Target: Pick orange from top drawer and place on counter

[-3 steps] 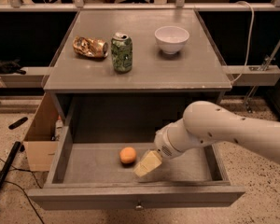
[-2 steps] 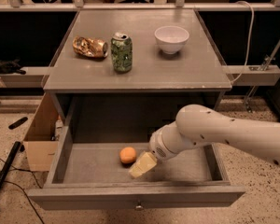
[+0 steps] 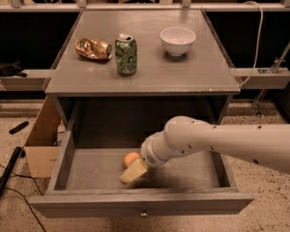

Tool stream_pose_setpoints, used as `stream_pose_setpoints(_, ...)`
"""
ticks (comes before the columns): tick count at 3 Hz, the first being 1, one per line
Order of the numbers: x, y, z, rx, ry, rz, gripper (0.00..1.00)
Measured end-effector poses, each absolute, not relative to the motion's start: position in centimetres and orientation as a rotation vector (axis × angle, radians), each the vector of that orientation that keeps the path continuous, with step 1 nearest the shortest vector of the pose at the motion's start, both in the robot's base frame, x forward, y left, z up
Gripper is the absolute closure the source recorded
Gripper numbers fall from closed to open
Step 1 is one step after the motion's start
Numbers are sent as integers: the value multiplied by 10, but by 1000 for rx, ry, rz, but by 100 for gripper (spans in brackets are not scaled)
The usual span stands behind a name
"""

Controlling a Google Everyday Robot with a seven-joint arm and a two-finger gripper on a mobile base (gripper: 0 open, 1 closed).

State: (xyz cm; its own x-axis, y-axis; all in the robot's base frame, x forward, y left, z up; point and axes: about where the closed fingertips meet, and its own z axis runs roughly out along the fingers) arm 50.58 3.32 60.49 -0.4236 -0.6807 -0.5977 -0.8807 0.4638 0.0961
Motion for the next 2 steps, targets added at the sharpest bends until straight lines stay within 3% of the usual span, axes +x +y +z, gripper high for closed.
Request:
stream_pose_setpoints(1, 506, 33, 605, -1299, 2233, 552, 0)
stream_pose_setpoints(2, 506, 33, 605, -1299, 2233, 552, 17)
